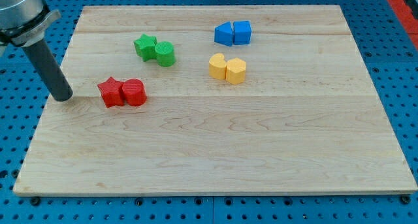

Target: Move the blue triangle to the top left of the board

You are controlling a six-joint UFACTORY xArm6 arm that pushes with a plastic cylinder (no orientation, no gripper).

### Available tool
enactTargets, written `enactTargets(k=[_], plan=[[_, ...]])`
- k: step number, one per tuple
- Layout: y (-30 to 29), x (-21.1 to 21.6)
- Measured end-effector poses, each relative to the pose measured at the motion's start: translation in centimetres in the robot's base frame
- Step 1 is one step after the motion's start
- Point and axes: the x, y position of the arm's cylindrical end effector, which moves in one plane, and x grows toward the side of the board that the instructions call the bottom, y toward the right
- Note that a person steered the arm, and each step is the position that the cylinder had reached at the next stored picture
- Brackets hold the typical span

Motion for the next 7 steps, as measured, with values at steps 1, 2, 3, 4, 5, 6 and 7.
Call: enactTargets(k=[1,2,3,4,5,6,7], plan=[[0.7,5.4],[9.8,5.6],[17.5,4.6],[26.5,2.4],[28.6,0.2],[28.6,-0.7],[30.3,-2.4]])
